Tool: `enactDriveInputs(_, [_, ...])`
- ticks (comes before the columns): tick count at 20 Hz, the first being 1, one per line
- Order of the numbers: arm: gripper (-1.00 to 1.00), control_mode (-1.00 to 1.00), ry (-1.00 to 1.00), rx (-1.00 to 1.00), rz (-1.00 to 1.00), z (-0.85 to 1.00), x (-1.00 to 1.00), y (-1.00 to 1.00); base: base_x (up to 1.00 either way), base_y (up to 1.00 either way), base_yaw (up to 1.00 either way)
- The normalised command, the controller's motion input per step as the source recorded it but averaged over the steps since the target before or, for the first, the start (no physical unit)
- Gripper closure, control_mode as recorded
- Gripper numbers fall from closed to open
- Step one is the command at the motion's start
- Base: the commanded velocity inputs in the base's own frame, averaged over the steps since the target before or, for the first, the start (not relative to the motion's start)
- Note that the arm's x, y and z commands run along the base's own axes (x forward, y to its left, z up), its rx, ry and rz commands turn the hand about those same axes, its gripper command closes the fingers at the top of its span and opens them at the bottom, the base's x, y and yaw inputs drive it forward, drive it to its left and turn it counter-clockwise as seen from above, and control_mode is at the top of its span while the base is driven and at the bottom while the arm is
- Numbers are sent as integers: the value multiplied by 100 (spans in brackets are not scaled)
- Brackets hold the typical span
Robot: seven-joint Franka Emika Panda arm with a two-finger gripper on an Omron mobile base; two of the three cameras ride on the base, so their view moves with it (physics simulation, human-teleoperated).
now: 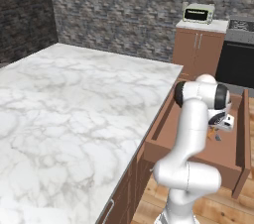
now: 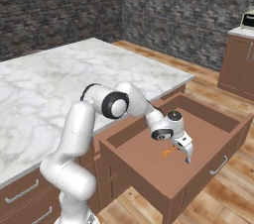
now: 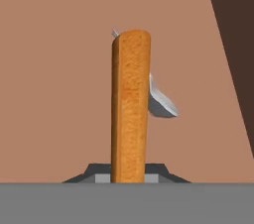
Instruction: Organize the utensils by type. Pick up the wooden spoons from the counter and place them in the open cabinet. Then pick up the metallic utensils from the counter and place them in the open drawer.
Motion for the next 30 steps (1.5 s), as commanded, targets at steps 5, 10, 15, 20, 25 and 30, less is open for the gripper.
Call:
enactDriveInputs(5, [100,-100,0,0,1,-33,3,15,0,0,0])
enactDriveInputs(10, [100,-100,0,0,0,-3,4,36,0,0,0])
enactDriveInputs(15, [100,-100,0,12,0,5,44,4,0,0,0])
enactDriveInputs(20, [100,-100,0,23,0,5,85,-36,0,0,0])
enactDriveInputs(25, [100,-100,0,10,0,-26,64,-43,0,0,0])
enactDriveInputs(30, [100,-100,-5,-21,0,-89,-1,15,0,0,0])
